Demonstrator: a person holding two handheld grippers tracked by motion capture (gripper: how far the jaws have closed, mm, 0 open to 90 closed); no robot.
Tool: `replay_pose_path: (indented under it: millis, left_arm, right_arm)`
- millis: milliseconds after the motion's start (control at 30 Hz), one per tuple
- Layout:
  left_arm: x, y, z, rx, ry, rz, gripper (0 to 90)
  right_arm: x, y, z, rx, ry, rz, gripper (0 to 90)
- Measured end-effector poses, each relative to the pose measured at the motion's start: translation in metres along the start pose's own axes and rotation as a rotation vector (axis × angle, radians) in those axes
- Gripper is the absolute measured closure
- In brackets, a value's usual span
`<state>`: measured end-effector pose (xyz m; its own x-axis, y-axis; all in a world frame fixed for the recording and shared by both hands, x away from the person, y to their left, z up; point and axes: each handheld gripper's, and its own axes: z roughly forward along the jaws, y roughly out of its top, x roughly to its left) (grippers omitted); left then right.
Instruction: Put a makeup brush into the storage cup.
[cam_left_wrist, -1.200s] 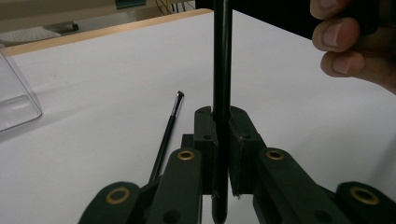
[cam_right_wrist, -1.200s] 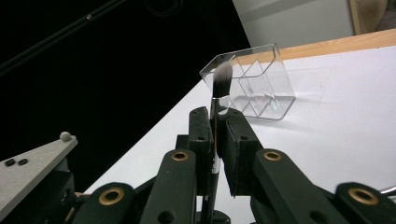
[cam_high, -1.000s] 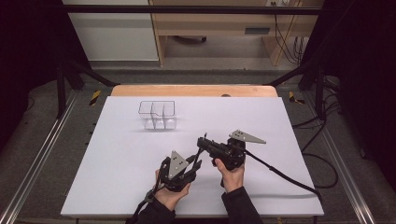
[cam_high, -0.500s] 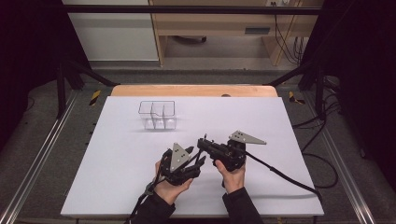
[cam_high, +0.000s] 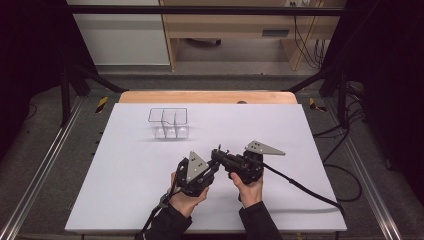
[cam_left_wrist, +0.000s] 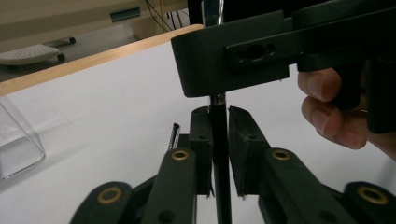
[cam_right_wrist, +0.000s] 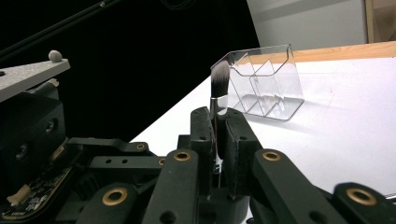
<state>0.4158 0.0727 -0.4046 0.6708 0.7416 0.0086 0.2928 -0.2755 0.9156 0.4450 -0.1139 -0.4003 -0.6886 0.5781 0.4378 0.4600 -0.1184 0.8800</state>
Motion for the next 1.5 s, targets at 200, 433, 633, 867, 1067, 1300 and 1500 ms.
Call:
replay_pose_path:
  millis: [200, 433, 633, 867, 1067, 1300, 1500]
  left_arm:
    - [0.001, 0.001, 0.0, -0.005, -0.005, -0.021, 82.4]
    - [0.006, 0.003, -0.001, -0.007, 0.0, -0.028, 82.6]
    - [0.018, 0.003, -0.009, -0.019, 0.034, -0.024, 82.5]
    - [0.039, 0.003, -0.029, -0.055, 0.06, -0.026, 82.5]
    - [0.059, 0.006, -0.048, -0.093, 0.074, -0.048, 82.4]
    - [0.079, 0.013, -0.06, -0.109, 0.097, -0.042, 82.4]
    - [0.092, 0.019, -0.067, -0.111, 0.112, -0.024, 82.3]
  right_arm:
    - [0.0, 0.001, -0.001, -0.005, 0.002, -0.003, 84.0]
    - [0.002, 0.004, -0.007, -0.01, -0.012, -0.031, 70.4]
    - [0.007, 0.012, -0.021, -0.034, -0.029, -0.079, 55.7]
    - [0.004, 0.02, -0.034, -0.015, -0.112, -0.157, 39.7]
    - [-0.004, 0.021, -0.045, 0.008, -0.164, -0.181, 27.5]
    - [-0.02, 0.014, -0.058, 0.037, -0.239, -0.19, 17.4]
    - [-0.029, 0.006, -0.065, 0.082, -0.302, -0.215, 10.4]
